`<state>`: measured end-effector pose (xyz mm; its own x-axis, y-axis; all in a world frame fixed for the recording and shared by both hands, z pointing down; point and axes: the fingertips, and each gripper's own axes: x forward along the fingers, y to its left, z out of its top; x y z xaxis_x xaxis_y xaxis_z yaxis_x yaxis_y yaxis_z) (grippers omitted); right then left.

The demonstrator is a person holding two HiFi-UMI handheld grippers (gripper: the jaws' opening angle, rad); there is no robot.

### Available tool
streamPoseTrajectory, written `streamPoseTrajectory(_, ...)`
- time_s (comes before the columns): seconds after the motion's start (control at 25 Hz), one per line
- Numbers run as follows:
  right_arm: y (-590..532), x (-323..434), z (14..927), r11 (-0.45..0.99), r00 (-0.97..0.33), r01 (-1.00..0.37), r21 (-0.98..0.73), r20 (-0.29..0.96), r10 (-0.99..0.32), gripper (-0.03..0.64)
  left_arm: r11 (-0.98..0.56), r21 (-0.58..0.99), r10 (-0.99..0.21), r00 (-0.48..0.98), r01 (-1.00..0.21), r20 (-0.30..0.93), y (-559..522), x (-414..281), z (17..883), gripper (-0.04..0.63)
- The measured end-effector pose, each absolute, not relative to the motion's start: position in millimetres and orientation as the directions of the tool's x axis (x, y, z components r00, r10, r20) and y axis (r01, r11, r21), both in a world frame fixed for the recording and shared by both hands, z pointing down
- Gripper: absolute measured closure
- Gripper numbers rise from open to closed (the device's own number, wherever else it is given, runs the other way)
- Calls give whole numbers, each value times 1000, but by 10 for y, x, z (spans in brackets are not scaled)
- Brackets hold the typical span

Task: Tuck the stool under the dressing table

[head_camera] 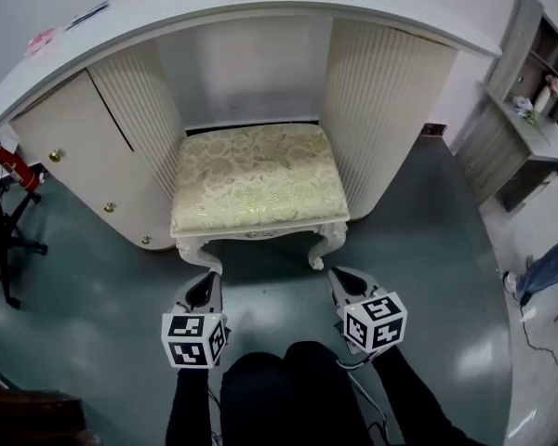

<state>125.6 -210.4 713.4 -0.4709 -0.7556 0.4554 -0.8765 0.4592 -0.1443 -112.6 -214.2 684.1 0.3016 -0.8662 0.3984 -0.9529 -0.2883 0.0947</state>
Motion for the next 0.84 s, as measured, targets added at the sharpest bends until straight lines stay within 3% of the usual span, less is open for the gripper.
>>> streamPoseTrajectory(0.84,-2078,1325,7083,447,-459,-883,-143,456,-762,612,-258,124,-869,286,-958,404,-2085,-1145,6941,588)
